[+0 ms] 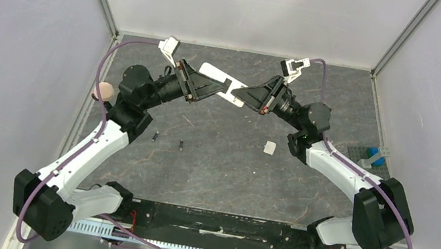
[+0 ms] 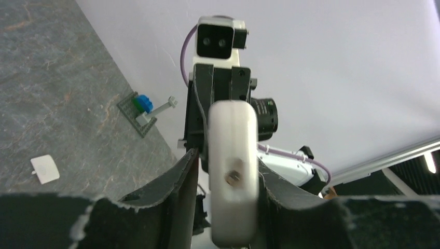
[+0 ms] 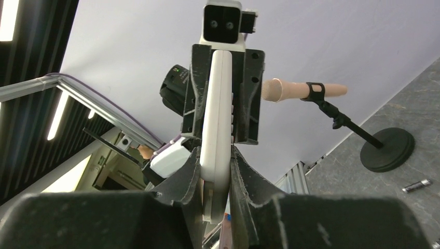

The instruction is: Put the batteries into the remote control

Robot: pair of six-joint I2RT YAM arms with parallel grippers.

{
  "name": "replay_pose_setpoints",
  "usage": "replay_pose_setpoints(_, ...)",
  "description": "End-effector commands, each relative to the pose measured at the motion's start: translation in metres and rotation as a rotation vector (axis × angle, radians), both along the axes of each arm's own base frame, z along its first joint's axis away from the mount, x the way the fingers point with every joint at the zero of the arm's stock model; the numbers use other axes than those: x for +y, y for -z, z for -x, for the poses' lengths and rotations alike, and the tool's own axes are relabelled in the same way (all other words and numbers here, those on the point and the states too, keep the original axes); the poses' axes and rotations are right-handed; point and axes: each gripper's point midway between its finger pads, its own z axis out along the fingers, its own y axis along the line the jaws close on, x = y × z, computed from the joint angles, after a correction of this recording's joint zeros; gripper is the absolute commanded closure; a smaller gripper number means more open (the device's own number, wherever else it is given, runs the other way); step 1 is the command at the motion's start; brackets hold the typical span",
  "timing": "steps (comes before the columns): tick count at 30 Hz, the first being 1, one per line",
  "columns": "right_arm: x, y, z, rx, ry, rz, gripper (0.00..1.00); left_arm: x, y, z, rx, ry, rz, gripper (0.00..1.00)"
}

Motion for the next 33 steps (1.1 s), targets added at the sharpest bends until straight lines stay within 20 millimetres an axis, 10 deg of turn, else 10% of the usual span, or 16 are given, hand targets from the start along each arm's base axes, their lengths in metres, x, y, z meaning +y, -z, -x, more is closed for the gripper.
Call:
replay_pose_setpoints(1, 0.004, -0.021, 0.009, -0.069, 0.002, -0.061, 0.93, 0.003, -0.034, -0.003, -0.053, -0.067, 0.157, 0.58)
replay_pose_setpoints(18, 0.011, -0.012, 0.011, -0.046, -0.005, -0.039, 0.90, -0.001, -0.027, -0.002, -0.057, -0.101, 0.100, 0.72)
replay_pose_setpoints(22, 0.009, -0.009, 0.011, -0.035, 0.004, -0.035, 0.67, 0.003, -0.026, -0.004, -0.054, -0.132, 0.092, 0.97)
replay_pose_setpoints(26, 0.007, -0.007, 0.012, -0.043, 0.029, -0.016, 0.41, 0.012, -0.019, -0.011, -0.044, -0.204, 0.036, 0.98)
replay_pose_setpoints(33, 0.007, 0.027, -0.010, -0.016, 0.165, 0.165, 0.28, 0.074, -0.001, -0.031, -0.059, -0.563, -0.275, 0.98)
